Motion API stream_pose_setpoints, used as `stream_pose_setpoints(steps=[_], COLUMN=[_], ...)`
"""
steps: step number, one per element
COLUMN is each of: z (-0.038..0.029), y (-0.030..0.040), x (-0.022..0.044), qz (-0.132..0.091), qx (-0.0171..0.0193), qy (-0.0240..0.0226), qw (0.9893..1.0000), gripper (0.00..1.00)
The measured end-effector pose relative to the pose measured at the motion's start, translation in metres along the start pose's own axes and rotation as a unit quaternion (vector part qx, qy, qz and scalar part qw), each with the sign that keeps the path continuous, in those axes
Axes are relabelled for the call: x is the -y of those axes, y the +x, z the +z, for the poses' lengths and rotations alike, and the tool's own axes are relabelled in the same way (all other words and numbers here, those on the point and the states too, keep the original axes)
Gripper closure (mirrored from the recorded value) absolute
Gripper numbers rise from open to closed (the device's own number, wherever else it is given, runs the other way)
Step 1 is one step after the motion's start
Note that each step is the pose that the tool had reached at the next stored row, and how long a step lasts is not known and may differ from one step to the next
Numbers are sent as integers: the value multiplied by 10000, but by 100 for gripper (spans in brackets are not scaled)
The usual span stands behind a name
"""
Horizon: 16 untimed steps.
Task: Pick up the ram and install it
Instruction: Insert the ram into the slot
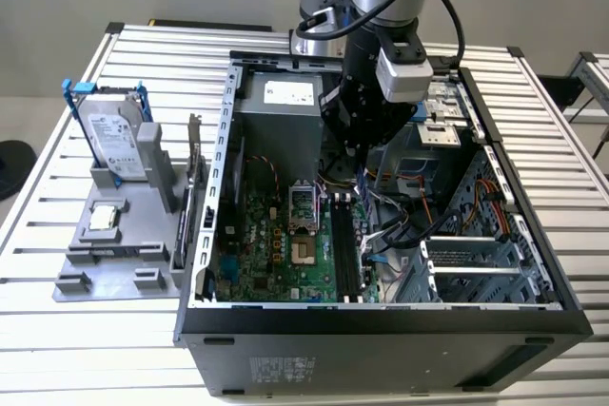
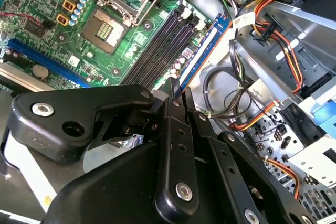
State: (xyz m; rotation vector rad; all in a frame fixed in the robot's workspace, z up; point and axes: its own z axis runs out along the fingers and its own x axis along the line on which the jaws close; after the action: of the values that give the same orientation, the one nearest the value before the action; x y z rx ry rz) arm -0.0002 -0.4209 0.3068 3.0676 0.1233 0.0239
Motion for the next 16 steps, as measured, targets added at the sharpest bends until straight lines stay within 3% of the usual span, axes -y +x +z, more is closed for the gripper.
stream_pose_setpoints(steps=[16], z=[0], y=[0], x=[0], qz=[0], qx=[0], qy=[-4], qw=[10000], gripper=[100])
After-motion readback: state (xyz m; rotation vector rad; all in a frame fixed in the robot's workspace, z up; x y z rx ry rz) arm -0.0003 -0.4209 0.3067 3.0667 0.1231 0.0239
